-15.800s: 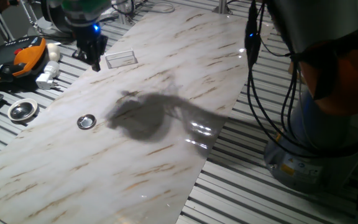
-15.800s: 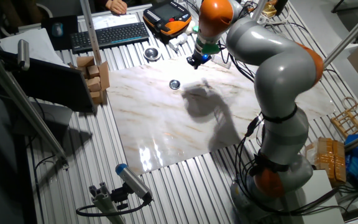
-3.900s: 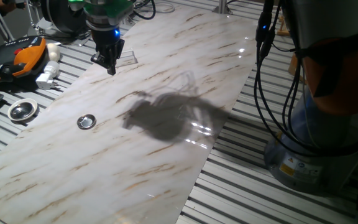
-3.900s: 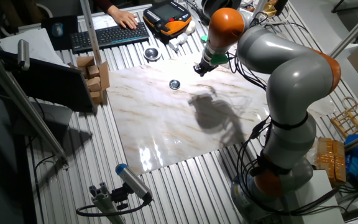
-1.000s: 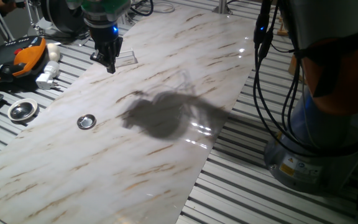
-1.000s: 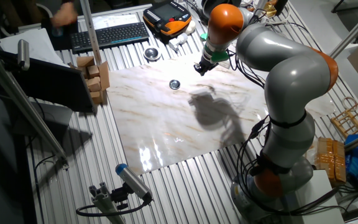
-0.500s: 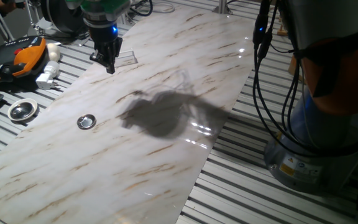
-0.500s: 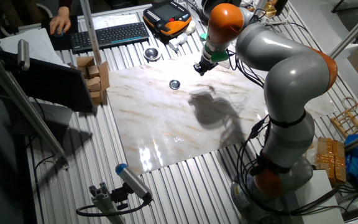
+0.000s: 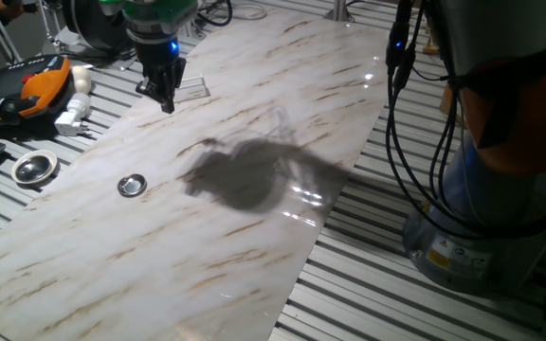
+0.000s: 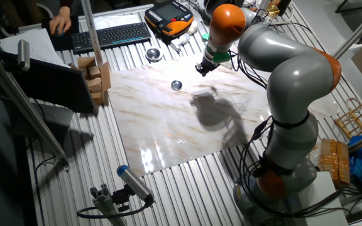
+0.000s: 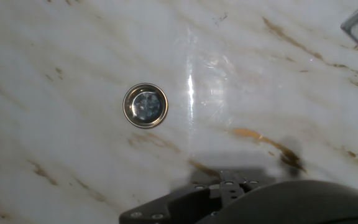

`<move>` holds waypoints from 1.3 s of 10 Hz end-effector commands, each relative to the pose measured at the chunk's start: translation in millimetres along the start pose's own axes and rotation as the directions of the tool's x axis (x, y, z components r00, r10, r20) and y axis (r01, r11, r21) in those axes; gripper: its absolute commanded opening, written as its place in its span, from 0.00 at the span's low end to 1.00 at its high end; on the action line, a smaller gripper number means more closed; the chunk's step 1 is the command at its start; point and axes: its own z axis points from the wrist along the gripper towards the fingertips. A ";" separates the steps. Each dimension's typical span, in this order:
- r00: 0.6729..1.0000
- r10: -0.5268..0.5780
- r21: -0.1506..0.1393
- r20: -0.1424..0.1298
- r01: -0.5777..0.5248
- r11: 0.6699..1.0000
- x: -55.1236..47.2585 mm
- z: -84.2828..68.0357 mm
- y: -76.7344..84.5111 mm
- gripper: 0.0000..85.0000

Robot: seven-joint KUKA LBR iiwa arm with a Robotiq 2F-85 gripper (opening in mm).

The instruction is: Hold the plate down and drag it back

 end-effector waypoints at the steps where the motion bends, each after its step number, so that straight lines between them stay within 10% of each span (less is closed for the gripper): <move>1: 1.000 0.000 0.001 0.001 0.000 1.000 -0.3 -0.2 0.4 0.00; 13: 1.000 -0.002 0.003 0.005 0.002 1.000 -1.8 -0.9 3.1 0.00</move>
